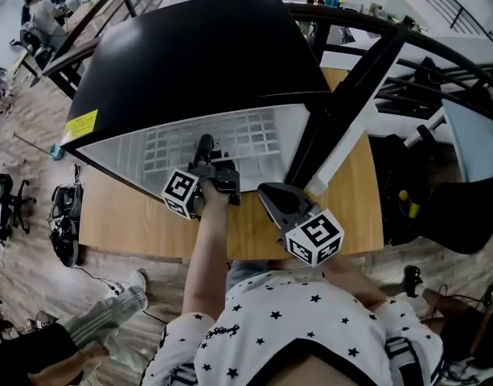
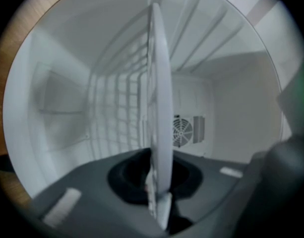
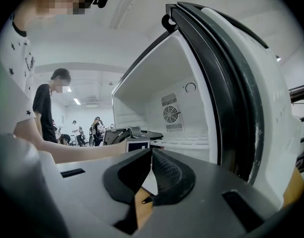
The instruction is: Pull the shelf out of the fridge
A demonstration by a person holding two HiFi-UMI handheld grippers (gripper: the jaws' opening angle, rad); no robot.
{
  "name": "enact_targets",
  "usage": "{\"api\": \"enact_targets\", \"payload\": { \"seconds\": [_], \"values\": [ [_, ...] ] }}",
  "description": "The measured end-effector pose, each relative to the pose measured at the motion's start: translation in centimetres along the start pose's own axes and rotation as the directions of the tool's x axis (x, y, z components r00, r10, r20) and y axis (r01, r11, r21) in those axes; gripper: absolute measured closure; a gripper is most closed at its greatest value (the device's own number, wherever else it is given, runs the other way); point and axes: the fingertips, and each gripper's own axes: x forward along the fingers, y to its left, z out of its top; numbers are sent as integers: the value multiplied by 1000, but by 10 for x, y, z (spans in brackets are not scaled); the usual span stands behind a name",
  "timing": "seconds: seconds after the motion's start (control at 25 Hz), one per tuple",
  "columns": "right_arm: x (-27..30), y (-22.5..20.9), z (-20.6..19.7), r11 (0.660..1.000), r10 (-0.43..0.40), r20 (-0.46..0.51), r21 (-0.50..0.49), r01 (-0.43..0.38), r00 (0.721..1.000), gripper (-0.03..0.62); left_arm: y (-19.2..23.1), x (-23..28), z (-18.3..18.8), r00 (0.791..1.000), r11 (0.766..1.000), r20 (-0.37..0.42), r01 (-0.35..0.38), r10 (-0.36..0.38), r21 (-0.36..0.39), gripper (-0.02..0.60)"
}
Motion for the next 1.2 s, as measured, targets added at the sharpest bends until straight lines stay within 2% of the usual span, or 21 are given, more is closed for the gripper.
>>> {"api": "enact_targets", "payload": {
  "seconds": [0.56,1.2],
  "values": [
    [-8,10,-4,1000,11,6,6,-11,1000,571,2,-4,0,999,999,9,-33,33,23,549],
    [-22,25,4,1000,19,12,1,-19,1000,571,-4,-23,-5,999,999,5,-40,40,-13,551]
  ]
}}
